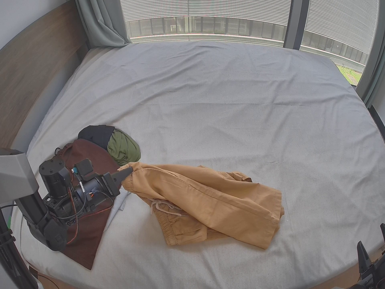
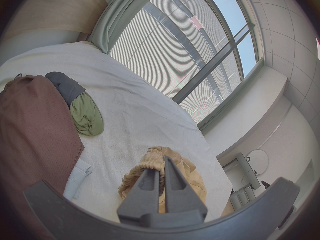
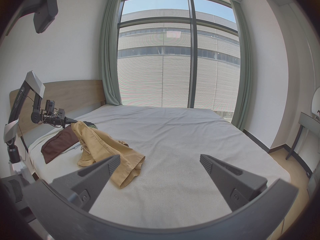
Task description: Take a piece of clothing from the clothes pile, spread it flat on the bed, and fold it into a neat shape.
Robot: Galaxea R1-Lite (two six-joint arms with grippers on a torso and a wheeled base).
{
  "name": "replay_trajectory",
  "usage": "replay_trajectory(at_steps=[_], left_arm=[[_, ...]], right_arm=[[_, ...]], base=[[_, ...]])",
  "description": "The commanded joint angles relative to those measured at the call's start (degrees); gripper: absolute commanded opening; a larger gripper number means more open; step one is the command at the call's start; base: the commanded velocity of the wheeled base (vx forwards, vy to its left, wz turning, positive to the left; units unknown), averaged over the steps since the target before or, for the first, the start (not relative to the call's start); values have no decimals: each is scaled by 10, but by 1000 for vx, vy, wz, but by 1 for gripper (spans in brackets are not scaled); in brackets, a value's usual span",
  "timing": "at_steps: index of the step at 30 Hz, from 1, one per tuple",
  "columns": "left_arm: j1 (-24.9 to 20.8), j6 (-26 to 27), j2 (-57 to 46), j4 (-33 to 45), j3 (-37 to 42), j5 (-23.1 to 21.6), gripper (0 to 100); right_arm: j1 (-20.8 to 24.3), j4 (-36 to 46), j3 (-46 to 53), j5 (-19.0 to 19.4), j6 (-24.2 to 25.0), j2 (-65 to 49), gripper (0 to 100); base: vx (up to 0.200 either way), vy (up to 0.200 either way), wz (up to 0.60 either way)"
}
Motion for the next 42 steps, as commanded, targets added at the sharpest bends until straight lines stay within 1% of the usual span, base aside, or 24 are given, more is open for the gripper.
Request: replay_trajectory(at_steps=[1, 7, 12, 15, 17, 18, 19, 20, 22, 27, 32, 35, 38, 39, 42], left_arm=[[1, 1, 1, -1, -5, 0, 0], [1, 2, 5, -1, -3, 0, 0], [-1, 2, 5, -1, -5, 1, 0], [0, 2, 7, -1, -5, 1, 0], [1, 1, 7, -1, -6, 1, 0], [0, 2, 7, -1, -3, 1, 0], [0, 3, 8, -1, -4, 1, 0], [-1, 3, 8, -1, -6, 1, 0], [-2, 3, 8, -1, -5, 1, 0], [0, 3, 7, -1, -6, 1, 0], [0, 3, 7, -1, -10, 0, 0], [0, 3, 3, -1, -10, 0, 0], [0, 4, 2, -1, -10, 0, 0], [0, 4, 2, -1, -10, 0, 0], [1, 10, 3, -2, -10, 0, 0]], right_arm=[[-1, -1, 10, 0, 0, -9, 100], [0, 0, 9, 4, 0, -9, 100], [16, 5, 8, 3, 7, 16, 100], [2, 0, 10, 3, 7, -9, 100], [1, -19, 6, 2, 12, -9, 100], [-2, -78, -29, 4, 9, -9, 100], [-5, -104, -58, 4, 8, -4, 100], [-9, -107, -89, 8, 10, 21, 100], [-5, -85, -116, 23, 16, 60, 100], [22, -51, -123, 28, 58, 88, 100], [28, -49, -161, 35, 76, 153, 100], [38, -48, -183, 51, 78, 195, 100], [40, -49, -198, 57, 77, 248, 100], [40, -49, -199, 57, 77, 251, 100], [42, -56, -213, 71, 76, 312, 100]], base=[[0, 0, 0], [0, 0, 0], [0, 0, 0], [0, 0, 0], [0, 0, 0], [0, 0, 0], [0, 0, 0], [0, 0, 0], [0, 0, 0], [0, 0, 0], [0, 0, 0], [0, 0, 0], [0, 0, 0], [0, 0, 0], [0, 0, 0]])
